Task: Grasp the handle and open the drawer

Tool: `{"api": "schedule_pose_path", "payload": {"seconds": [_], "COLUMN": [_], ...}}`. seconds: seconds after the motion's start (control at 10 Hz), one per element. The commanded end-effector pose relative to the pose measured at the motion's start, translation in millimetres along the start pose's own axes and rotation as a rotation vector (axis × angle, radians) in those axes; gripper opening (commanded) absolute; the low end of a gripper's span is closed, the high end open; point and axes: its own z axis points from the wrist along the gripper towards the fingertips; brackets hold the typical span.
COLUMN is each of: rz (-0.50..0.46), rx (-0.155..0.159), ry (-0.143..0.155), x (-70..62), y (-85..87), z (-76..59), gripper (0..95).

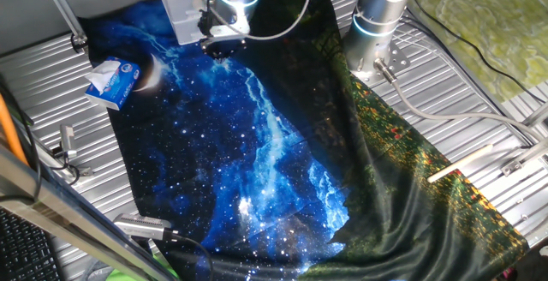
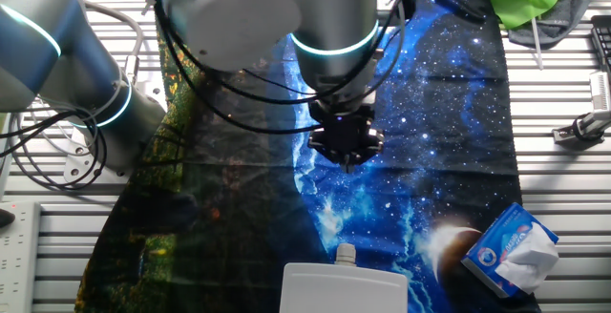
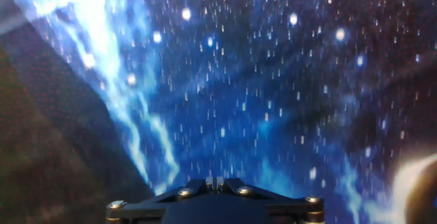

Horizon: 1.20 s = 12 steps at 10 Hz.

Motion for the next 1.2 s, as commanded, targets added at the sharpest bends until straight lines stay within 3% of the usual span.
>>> {"api": "schedule_pose_path", "payload": {"seconds": [0.1,1.2], "rz": [0.033,0.033], "rx": [-0.054,-0.072], "ry": [0.001,0.007], "x": [-0.2,-0.2], "y": [1.0,1.0], "z": [-1.0,-1.0], "gripper": [0.0,0.0]}}
